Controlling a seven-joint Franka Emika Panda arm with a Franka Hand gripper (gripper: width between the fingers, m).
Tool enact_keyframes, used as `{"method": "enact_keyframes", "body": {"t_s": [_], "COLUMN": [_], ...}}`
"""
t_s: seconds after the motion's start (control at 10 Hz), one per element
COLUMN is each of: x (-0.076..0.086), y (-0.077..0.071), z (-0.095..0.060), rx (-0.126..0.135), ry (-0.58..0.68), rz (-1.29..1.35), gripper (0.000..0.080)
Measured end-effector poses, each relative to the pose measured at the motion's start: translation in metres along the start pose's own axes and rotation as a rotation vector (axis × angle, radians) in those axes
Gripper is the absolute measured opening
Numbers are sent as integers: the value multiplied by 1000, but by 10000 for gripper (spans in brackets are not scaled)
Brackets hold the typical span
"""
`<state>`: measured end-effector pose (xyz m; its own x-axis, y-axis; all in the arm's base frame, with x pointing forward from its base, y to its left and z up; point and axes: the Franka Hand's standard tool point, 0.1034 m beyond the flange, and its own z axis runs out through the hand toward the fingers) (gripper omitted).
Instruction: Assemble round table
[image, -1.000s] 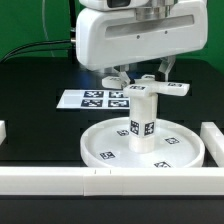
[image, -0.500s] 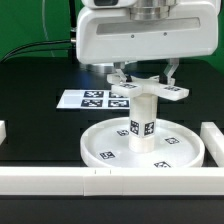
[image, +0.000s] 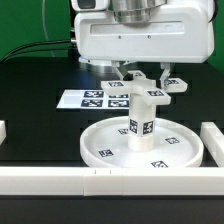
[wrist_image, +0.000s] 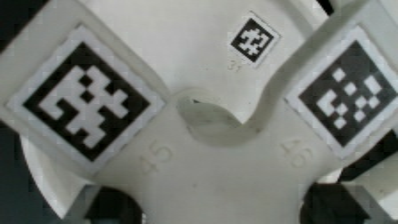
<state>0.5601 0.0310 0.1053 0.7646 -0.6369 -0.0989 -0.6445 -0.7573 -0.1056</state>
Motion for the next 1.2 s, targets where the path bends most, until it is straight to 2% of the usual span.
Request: {"method": "enact_keyframes", "body": {"t_s": [0.4,0.6,0.7,0.9,1.0,1.2], "x": [0,0,0,0,-2,-2], "y": [-2,-1,-1,-4,-8,-9], "z": [0,-1,-1,0,1,1], "rx": [4,22,39,95,107,115], "ry": [1,-3,4,52,58,60], "rz": [241,464,593,776,860,986], "gripper": [442,442,442,442,442,442]}}
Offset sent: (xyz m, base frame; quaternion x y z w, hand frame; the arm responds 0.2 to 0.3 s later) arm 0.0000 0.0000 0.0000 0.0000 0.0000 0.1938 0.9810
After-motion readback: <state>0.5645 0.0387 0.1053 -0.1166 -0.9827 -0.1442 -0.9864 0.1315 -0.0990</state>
